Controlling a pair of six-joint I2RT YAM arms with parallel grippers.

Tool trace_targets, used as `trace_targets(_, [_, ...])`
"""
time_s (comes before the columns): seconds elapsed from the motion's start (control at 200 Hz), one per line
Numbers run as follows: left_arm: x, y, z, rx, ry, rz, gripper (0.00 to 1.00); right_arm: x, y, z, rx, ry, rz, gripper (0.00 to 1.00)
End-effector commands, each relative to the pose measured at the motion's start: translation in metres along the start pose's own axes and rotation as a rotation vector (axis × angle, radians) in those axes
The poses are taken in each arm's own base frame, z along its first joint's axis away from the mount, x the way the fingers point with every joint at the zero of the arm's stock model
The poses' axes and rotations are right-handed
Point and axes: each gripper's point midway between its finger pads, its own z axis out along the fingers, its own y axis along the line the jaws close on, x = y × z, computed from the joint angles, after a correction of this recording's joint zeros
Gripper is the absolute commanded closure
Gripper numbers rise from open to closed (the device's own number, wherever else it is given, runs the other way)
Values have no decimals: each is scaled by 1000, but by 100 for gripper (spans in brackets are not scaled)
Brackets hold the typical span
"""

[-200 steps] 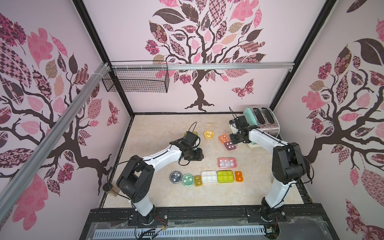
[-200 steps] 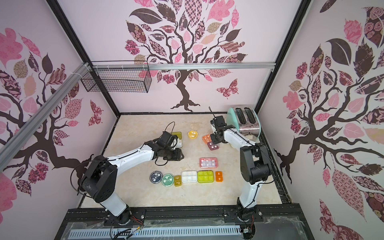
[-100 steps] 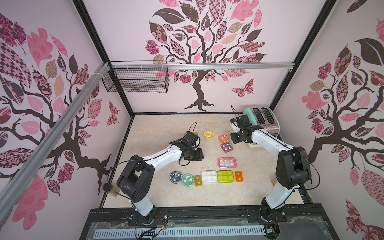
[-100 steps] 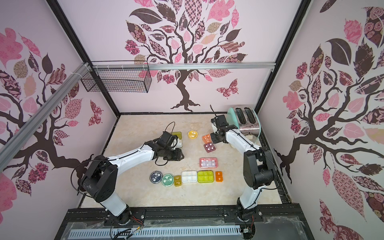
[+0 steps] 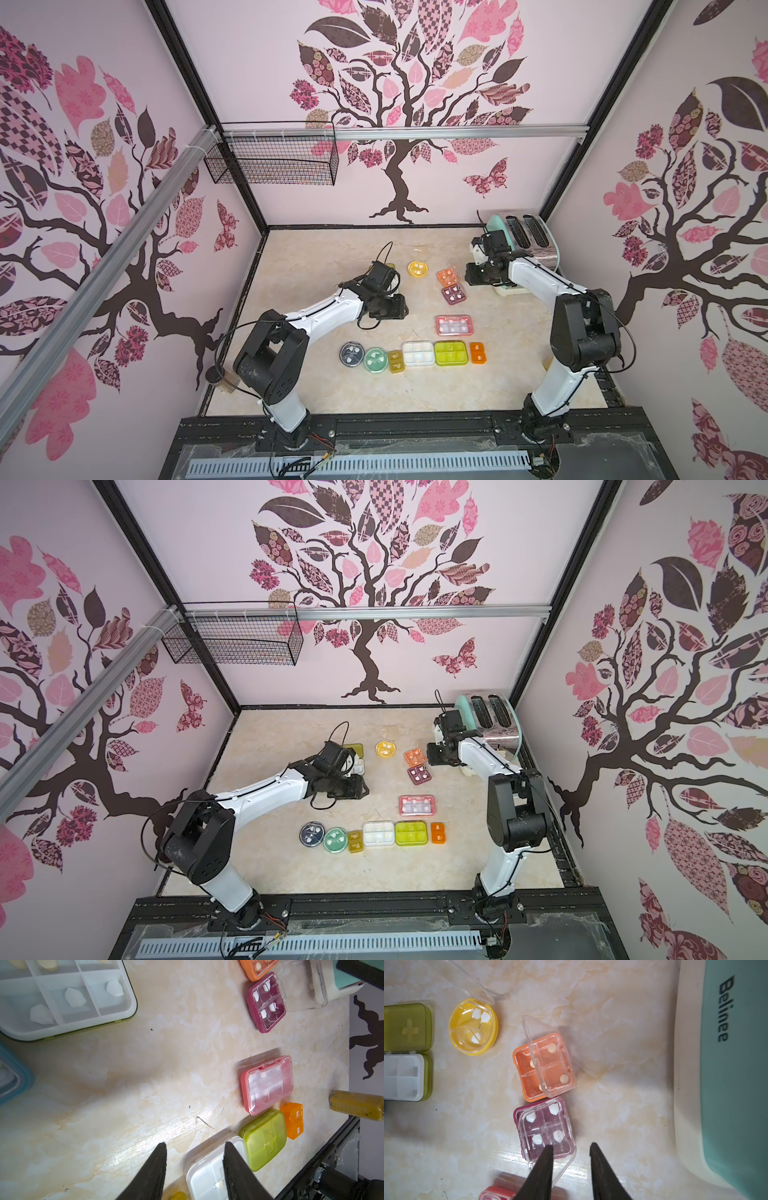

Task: Close pillboxes
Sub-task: Move the pillbox to the center of the board.

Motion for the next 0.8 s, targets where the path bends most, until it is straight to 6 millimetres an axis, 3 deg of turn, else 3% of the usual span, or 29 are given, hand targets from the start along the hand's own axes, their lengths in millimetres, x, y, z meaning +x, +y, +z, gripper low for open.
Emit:
trace_targets(0.0, [0,3,4,6,1,-6,52,8,9,10,-53,26,22,66])
trace_targets(0.355, [-4,-2,3,32,-10,-5,52,21,18,24,-124,55,45,63])
trace_targets(0.795, [-14,-12,4,84,-39,-45,52,39,50,22,-328,56,82,60])
